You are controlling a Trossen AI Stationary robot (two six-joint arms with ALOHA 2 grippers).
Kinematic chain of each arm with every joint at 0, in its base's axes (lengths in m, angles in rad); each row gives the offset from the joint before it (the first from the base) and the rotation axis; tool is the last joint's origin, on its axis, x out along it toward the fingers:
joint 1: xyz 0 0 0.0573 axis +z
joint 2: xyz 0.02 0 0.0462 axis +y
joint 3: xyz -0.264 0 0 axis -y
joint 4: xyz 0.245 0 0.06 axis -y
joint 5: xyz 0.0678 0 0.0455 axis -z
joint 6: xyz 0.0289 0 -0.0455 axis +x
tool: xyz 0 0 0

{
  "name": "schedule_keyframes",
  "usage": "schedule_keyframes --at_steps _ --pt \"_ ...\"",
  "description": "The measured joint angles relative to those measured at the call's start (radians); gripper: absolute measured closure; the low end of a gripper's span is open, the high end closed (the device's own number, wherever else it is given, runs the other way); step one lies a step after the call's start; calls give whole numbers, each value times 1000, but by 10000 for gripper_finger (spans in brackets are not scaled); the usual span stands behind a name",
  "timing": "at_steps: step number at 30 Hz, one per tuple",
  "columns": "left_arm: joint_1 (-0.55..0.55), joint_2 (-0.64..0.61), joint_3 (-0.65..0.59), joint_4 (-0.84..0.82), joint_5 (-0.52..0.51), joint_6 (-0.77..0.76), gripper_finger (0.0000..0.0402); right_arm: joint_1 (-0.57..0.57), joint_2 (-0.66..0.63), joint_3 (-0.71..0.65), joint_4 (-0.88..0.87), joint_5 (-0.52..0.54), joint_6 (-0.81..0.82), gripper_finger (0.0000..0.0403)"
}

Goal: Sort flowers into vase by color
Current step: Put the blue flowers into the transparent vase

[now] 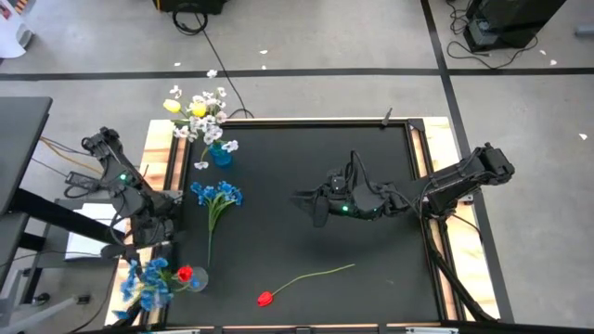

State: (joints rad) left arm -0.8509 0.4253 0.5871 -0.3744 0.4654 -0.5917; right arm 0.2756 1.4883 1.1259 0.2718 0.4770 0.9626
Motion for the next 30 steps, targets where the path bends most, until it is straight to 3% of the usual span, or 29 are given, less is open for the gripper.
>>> schedule_keyframes --at_steps 6,18,26,30 --pt "0 -16 73 -320 -32 37 196 0 0 0 0 0 -23 197" --pt "0 -14 192 -352 -190 83 196 0 0 0 3 -2 -47 197" --pt "0 -16 337 -756 -387 161 229 -3 0 0 3 -7 -50 197" --pt "0 -14 290 -768 -400 158 238 3 0 0 3 -6 -51 197"
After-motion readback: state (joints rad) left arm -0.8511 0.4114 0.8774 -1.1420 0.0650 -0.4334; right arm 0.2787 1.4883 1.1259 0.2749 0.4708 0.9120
